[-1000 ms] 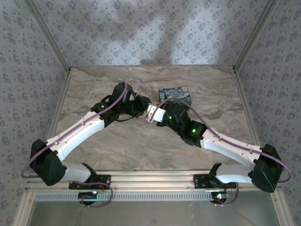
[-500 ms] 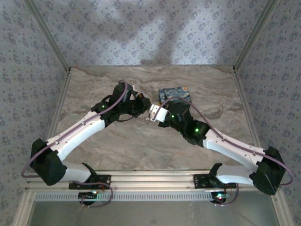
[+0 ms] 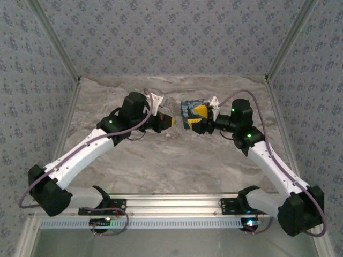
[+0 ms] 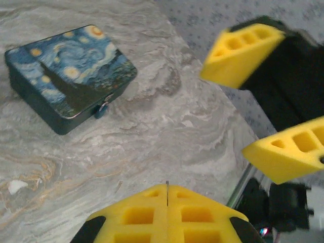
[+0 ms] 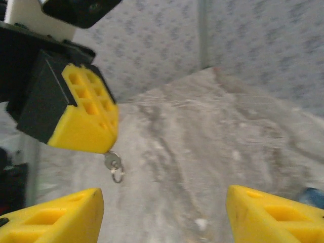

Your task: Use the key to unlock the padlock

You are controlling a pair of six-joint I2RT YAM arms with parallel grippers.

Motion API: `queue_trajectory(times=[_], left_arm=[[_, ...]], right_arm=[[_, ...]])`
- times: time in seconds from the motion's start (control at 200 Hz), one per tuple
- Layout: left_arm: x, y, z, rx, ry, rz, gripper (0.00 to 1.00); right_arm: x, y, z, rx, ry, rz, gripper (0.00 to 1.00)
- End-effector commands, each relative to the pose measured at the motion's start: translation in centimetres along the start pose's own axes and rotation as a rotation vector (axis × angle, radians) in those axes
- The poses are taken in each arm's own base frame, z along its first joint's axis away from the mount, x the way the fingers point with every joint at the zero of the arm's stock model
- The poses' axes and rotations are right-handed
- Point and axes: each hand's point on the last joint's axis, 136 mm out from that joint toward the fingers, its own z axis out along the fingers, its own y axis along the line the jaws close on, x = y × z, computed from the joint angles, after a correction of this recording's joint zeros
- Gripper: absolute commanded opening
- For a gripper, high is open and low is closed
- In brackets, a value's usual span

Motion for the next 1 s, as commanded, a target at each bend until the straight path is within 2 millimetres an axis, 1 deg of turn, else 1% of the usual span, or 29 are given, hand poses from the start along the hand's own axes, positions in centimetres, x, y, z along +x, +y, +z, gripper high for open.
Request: queue_trajectory(times=[0.0,0.155,0.33,0.53,0.68,0.769,0.994], left_arm=[[-0.2,-2.5,-1.9,0.100,0.006,0.187,0.00],[-0.3,-3.6,-2.3,0.159,-0.001,0.211,0.00],[-0.2,-3.9,-2.3,0.179,0.001,0.208,0.00],[-0.2,-4.0,-2.3,0.188,0.001,0.208,0.00],[-0.2,-4.1,-2.3,0.193,0.001,0.208,0.00],[-0.2,-4.1,-2.3,0.192,0.004,0.210,0.00],[-0.1,-4.1,-2.3,0.191,0.010,0.214,0.00]], right_arm=[[-0.8,3.1,0.3,-0.229,-0.008,0.103,0.67],[-0.4,3.8,1.5,-0.290,0.019,0.111,0.67],[-0.2,4.5,2.4,-0.318,0.027,0.097,0.65],[-0.2,4.9,3.1,-0.340,0.037,0.096,0.59],[-0.1,4.9,3.4,-0.344,0.044,0.101,0.52],[0.0,5.0,3.5,-0.344,0.046,0.101,0.47],[0.1,4.8,3.4,-0.338,0.049,0.104,0.29]])
